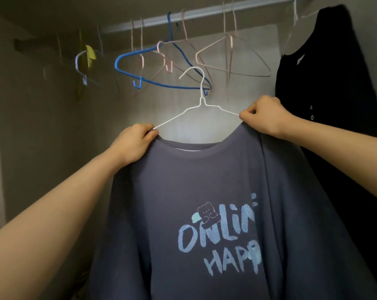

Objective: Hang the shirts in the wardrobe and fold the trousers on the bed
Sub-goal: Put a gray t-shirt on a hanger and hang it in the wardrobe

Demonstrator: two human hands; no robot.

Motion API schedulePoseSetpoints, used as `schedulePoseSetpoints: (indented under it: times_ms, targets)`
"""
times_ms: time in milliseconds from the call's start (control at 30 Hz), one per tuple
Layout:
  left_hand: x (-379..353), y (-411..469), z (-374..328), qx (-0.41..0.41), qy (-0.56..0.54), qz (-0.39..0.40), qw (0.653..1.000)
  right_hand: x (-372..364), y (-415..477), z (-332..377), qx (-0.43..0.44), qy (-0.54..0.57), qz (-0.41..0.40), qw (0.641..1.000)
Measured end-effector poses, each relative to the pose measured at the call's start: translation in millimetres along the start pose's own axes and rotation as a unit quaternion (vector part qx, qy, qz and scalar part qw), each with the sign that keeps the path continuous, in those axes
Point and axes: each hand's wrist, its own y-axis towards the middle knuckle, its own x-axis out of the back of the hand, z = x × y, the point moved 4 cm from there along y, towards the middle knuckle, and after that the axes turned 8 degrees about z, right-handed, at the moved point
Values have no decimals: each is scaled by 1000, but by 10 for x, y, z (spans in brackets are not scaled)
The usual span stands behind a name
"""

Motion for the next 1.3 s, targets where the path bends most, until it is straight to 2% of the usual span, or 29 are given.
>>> schedulePoseSetpoints:
  times_ms: [100, 400, 500, 533, 633, 700, 800, 867, 933, 1067, 1167, 1300]
  targets:
    - [2, 26, -92, -15, 29, -8, 999, -7, 17, 114, 33, 19, -23, 999]
    - [93, 0, 59, -7, 36, -45, 998, 33, 23, 195, 91, 19, 23, 995]
    - [110, -1, 95, -8, 34, -45, 998, 46, -13, 89, 26, 186, 96, 977]
    - [104, -6, 95, -5, 38, -38, 999, 18, -24, 36, -12, 203, 132, 970]
    - [88, -20, 101, 0, 49, -26, 998, -48, -96, -82, -91, 106, 221, 965]
    - [87, -37, 102, -3, 50, -26, 998, -89, -152, -155, -122, 78, 251, 957]
    - [62, -51, 129, -4, 57, -29, 998, -122, -209, -251, -130, 82, 259, 954]
    - [36, -62, 181, 18, 68, -31, 997, -122, -236, -237, -99, 134, 258, 951]
    - [10, -79, 248, 41, 79, -29, 996, -139, -285, -168, -69, 215, 277, 934]
    - [-71, -130, 237, 17, 101, -43, 994, -223, -345, -77, -42, 266, 309, 912]
    - [-105, -116, 93, -9, 97, -57, 994, -225, -363, 4, -13, 240, 293, 925]
    - [-123, -76, -29, -26, 75, -51, 996, -171, -359, -1, -4, 211, 223, 952]
